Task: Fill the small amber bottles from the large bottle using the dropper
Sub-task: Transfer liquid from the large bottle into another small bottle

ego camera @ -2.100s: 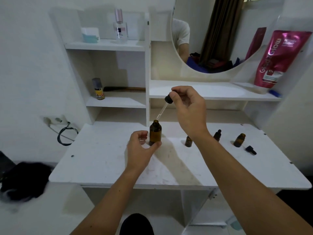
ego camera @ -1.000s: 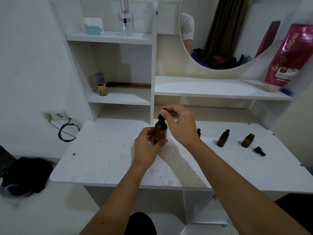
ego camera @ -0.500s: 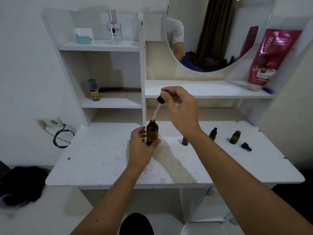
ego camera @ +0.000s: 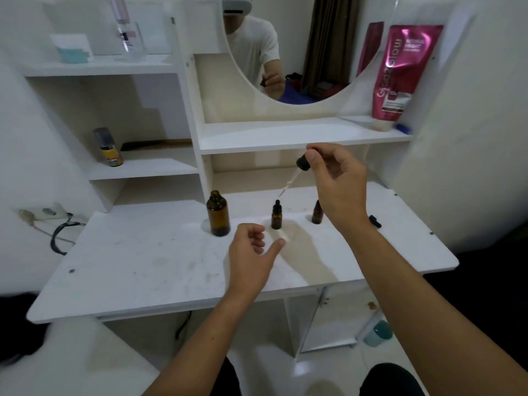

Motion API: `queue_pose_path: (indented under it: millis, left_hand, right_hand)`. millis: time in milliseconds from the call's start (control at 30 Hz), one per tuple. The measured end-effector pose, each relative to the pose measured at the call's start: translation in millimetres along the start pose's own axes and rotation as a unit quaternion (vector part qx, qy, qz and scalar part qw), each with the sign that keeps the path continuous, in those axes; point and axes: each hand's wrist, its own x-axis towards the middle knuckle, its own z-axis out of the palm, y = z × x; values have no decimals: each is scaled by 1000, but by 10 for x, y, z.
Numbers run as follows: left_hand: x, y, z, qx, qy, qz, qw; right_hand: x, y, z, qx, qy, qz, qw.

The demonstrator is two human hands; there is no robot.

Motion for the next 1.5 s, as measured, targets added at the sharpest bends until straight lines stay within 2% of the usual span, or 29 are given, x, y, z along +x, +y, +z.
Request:
queue_pose_path:
  millis: [167, 367, 700, 1000, 1167, 1500]
  left_hand:
    - [-116, 188, 668, -34, -109, 43, 993]
    - [-66, 353, 1383, -24, -178, 57, 982]
    - [277, 345, 1888, 39, -168, 79, 982]
    - [480, 351, 2071, 7, -127, 89, 988]
    - [500, 362, 2075, 5, -123, 96, 988]
    - [512, 347, 2082, 2, -129, 92, 987]
  right_hand:
    - [9, 190, -572, -45, 36, 17, 998]
    - [104, 468, -1129, -98, 81, 29, 991]
    - [277, 794, -1343, -132, 94, 33, 986]
    - [305, 944, -1262, -134, 51, 24, 989]
    - [308, 1031, -1159, -132, 12, 51, 990]
    - [333, 1043, -1092, -147, 6, 67, 987]
